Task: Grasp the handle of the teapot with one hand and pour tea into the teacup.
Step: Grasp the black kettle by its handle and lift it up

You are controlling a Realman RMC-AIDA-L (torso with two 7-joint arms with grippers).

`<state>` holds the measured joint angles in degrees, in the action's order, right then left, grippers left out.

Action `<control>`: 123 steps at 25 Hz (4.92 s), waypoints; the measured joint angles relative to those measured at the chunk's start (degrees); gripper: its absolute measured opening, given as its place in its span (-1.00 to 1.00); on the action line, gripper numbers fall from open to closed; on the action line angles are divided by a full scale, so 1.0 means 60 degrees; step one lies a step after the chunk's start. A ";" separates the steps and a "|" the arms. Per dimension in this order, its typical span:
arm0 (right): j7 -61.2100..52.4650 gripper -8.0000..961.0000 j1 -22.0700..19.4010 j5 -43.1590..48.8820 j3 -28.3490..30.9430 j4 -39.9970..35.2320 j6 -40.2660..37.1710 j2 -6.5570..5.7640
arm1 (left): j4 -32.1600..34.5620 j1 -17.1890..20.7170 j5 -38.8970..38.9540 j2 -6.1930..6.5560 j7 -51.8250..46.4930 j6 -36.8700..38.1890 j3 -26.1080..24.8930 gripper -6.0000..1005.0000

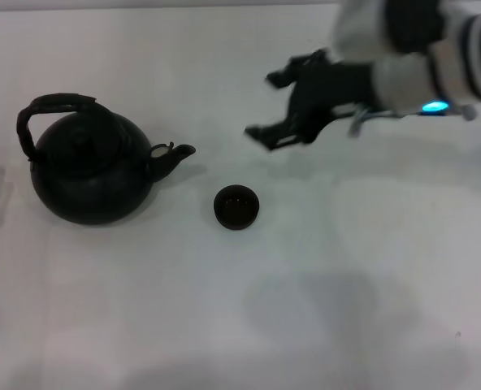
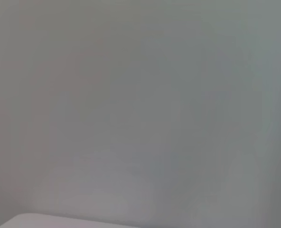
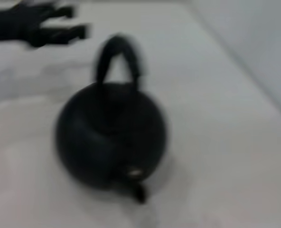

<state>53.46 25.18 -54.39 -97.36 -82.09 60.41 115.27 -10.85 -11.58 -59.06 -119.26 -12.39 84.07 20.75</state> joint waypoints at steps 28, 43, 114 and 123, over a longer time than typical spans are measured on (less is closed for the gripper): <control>1.7148 0.76 -0.0327 -1.5651 0.5361 1.2173 -0.1591 0.0120 | -0.0241 -0.0182 -0.0116 -0.0034 -0.0310 0.0156 -0.0667 0.71; 1.7132 0.76 -0.0198 -1.5734 0.6268 1.2348 -0.2212 0.0081 | 0.0303 0.0879 -0.0997 0.0013 -0.0705 0.0876 0.0890 0.70; 1.6900 0.76 0.0125 -1.5748 0.6442 1.2422 -0.2539 0.0081 | 0.0388 -0.0699 -0.1481 0.0004 0.1460 -0.0286 0.1198 -0.77; 1.6900 0.76 0.0115 -1.5748 0.6441 1.2439 -0.2539 0.0081 | 0.0389 -0.0698 -0.1516 0.0034 0.1456 0.0278 0.1208 -0.78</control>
<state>154.86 25.88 -148.88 -58.71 -7.46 45.18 115.75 -8.52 -15.77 -68.16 -119.06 -3.66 85.74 27.99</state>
